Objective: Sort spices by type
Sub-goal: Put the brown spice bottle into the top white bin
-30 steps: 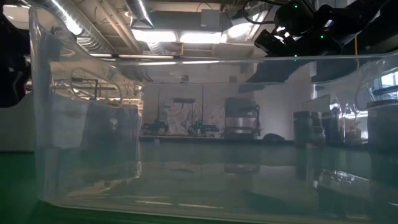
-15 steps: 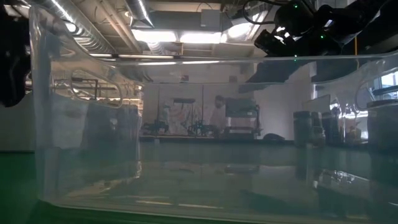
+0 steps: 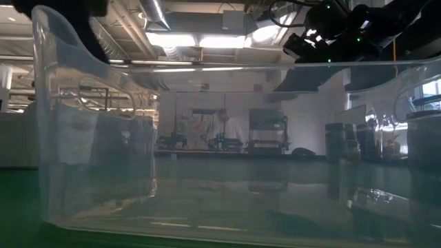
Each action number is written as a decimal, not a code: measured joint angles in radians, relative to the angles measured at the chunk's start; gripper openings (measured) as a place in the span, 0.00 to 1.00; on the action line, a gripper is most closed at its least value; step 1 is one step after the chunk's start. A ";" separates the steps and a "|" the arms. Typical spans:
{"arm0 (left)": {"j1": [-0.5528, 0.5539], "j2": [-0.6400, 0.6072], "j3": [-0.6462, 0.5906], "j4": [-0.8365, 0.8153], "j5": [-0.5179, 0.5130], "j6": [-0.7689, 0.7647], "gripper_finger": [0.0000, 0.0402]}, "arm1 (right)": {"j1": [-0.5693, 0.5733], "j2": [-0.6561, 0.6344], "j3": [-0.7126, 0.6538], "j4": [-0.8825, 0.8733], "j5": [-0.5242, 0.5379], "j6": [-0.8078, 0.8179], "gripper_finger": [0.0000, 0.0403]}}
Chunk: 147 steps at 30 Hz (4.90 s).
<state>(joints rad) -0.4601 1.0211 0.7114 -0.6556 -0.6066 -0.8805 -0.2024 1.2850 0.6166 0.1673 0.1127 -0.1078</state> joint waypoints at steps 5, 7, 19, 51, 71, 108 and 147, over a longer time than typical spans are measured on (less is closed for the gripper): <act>0.077 0.040 -0.081 0.285 -0.002 0.194 0.64 | 0.002 -0.058 0.099 -0.307 0.000 0.052 0.85; 0.107 0.061 -0.117 0.423 0.000 0.280 0.64 | 0.020 -0.075 0.142 -0.451 0.006 0.088 0.85; 0.283 0.290 -0.224 1.127 0.132 0.723 0.64 | 0.211 -0.093 0.397 -1.137 0.121 0.471 0.85; 0.408 0.414 -0.225 1.111 0.159 0.829 0.64 | -0.416 0.153 0.422 -1.284 0.272 0.262 0.85; 0.408 0.414 -0.229 1.108 0.159 0.822 0.64 | -0.499 0.286 0.351 -1.110 0.295 0.179 0.85; 0.408 0.414 -0.230 1.085 0.159 0.821 0.64 | -0.564 0.324 0.350 -1.131 0.096 0.180 0.60; 0.408 0.414 -0.230 1.101 0.159 0.825 0.64 | -0.054 0.231 0.351 -0.883 -0.220 0.320 0.46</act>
<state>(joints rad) -0.0525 1.4349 0.4816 0.4458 -0.4480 -0.0551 -0.2565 1.5157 0.9672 -0.7157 -0.1073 0.2123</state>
